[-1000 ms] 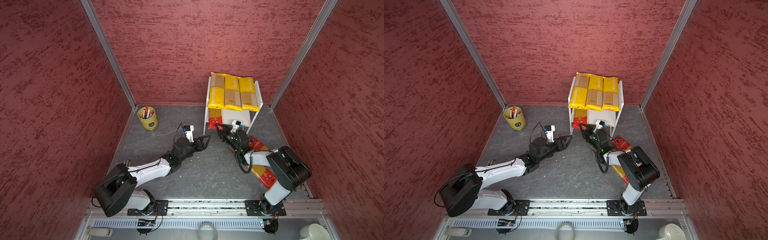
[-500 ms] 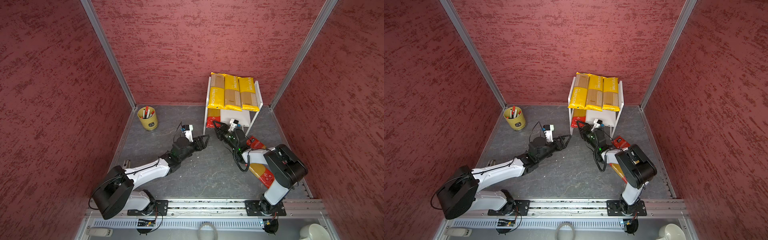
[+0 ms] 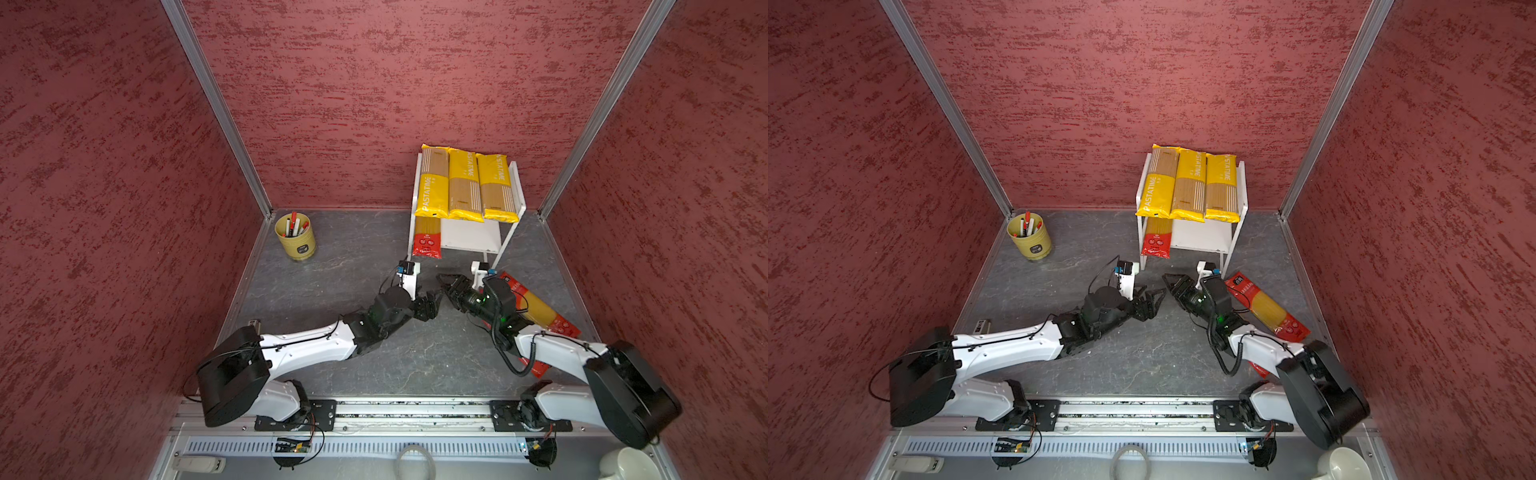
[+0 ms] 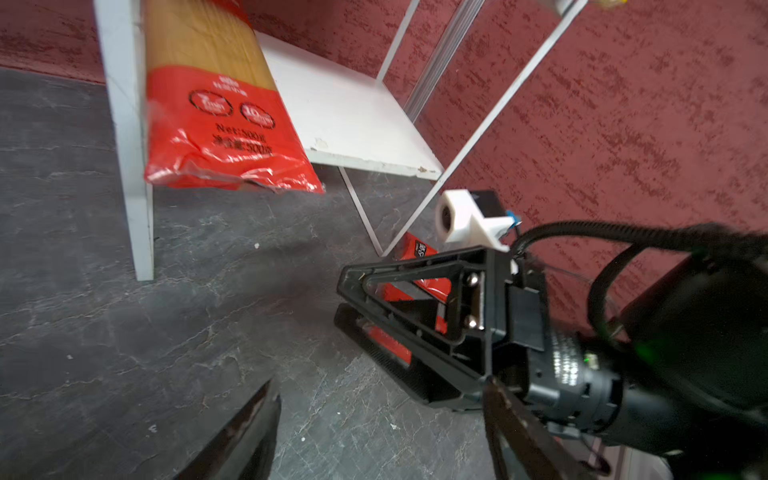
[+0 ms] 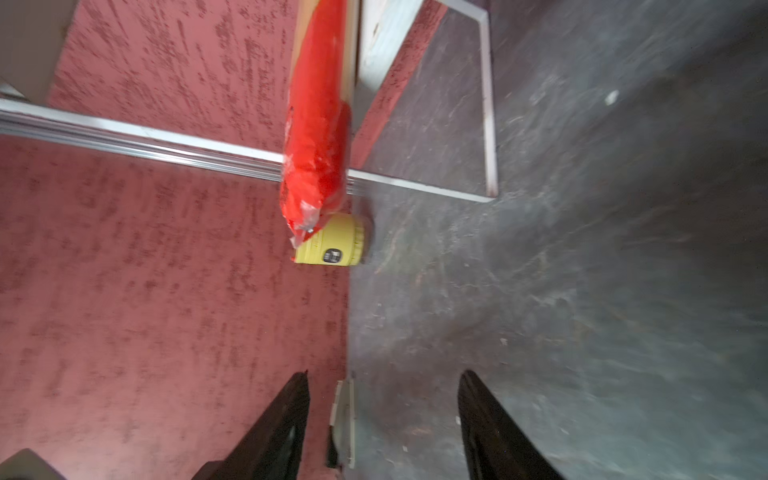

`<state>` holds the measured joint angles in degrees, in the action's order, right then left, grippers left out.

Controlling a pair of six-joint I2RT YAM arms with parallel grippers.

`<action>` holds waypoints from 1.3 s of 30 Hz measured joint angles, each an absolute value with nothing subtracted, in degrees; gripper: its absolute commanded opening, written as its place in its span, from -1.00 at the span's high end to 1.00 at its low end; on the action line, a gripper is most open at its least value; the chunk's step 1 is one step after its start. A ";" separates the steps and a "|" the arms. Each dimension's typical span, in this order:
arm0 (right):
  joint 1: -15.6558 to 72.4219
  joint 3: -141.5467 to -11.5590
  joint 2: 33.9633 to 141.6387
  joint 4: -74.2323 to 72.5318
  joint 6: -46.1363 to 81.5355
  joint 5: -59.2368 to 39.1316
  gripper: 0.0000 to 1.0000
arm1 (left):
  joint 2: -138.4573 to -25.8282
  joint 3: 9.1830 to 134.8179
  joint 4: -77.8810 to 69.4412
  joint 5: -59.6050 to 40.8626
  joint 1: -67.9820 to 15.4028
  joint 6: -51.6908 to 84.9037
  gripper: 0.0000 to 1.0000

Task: Place and organize the pasta boxes and bags onto the shelf
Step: 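Withdraw the left gripper while the right gripper reaches another red pack, then grasp the red pack with the right gripper and drag it toward the left gripper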

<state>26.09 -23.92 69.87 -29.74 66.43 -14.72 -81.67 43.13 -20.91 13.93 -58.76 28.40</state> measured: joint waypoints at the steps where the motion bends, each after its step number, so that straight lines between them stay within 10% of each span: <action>1: 25.19 -24.05 67.53 -24.80 63.94 -14.22 -0.21 | -83.31 42.98 -21.71 14.31 -59.44 28.40 -0.53; 15: 12.51 -30.11 61.58 18.37 43.18 -0.80 -0.27 | -91.74 42.02 -33.12 14.90 -62.96 30.52 -0.53; 39: 23.05 -28.27 75.90 0.95 53.04 -8.80 -0.26 | -93.34 40.86 -30.65 12.56 -59.68 40.32 -0.50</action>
